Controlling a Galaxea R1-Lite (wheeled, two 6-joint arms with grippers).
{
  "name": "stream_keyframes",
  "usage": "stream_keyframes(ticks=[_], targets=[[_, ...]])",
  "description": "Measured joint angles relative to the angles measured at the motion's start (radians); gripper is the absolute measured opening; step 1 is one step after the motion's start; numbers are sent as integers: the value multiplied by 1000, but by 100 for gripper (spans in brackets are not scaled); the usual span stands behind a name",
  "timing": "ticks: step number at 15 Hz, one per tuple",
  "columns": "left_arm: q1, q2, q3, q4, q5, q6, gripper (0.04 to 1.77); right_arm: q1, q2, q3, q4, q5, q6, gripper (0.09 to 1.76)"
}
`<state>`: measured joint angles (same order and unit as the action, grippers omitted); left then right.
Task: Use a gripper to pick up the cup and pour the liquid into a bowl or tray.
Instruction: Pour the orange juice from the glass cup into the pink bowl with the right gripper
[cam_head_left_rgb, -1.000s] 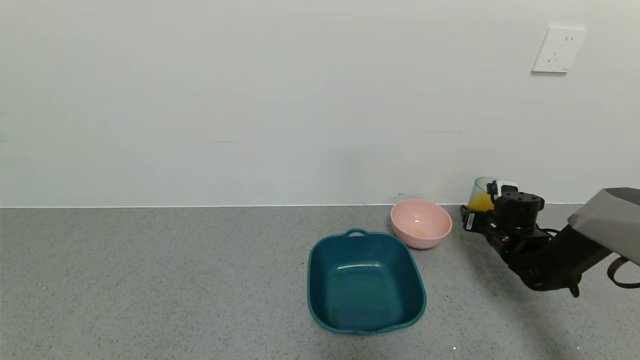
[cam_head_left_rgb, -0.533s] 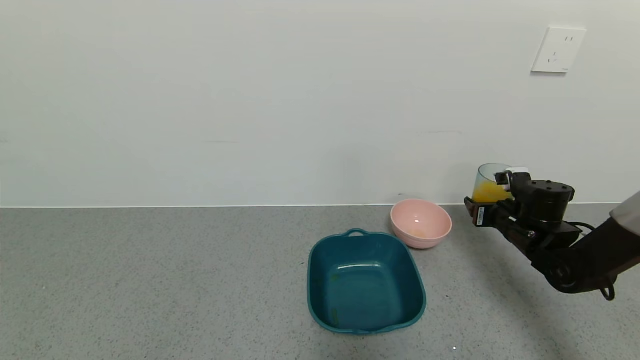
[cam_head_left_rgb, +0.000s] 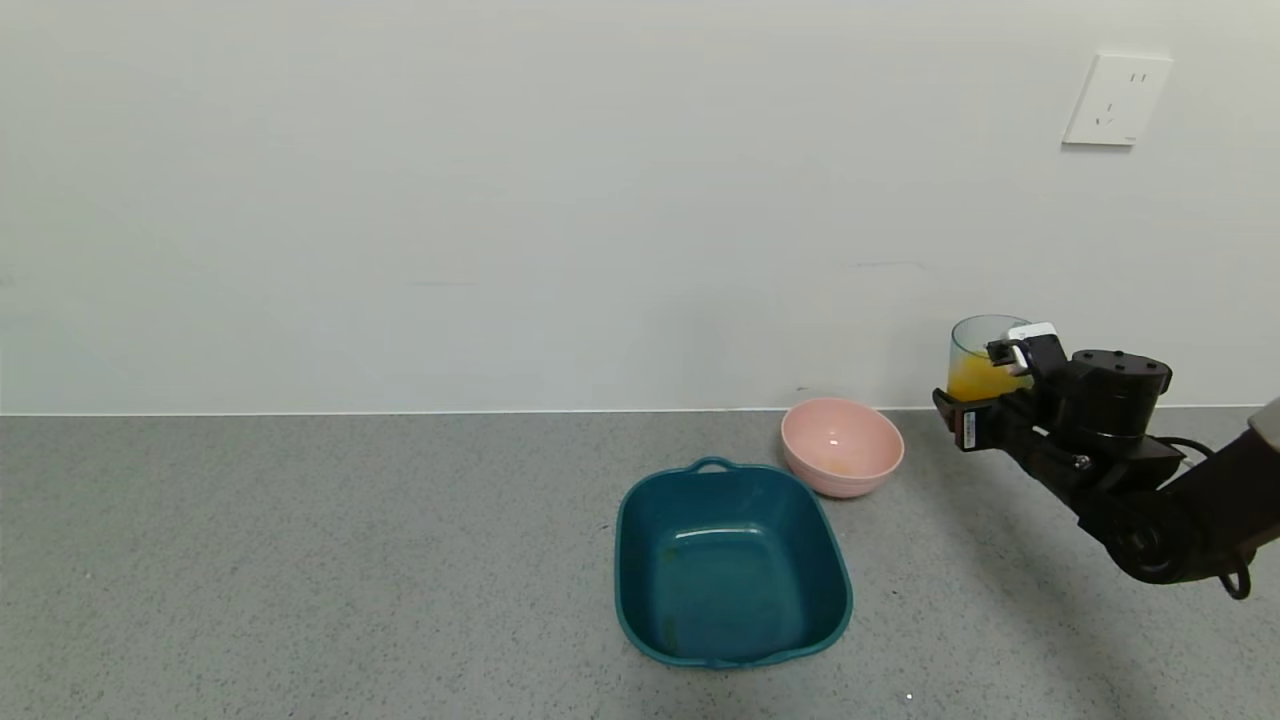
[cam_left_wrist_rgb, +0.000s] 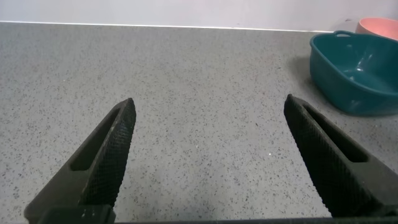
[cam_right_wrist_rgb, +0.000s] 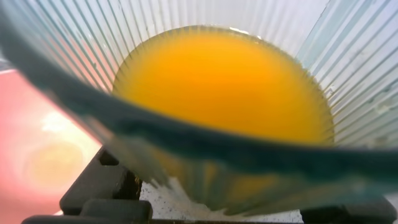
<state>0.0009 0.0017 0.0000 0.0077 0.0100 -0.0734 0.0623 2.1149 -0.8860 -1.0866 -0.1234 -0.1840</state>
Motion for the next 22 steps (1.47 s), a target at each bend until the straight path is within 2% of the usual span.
stream_keyframes(ticks=[12, 22], targets=[[0, 0, 0, 0, 0, 0, 172, 15, 28, -14, -3, 19, -204, 134], [0, 0, 0, 0, 0, 0, 172, 31, 53, -61, 0, 34, -269, 134]])
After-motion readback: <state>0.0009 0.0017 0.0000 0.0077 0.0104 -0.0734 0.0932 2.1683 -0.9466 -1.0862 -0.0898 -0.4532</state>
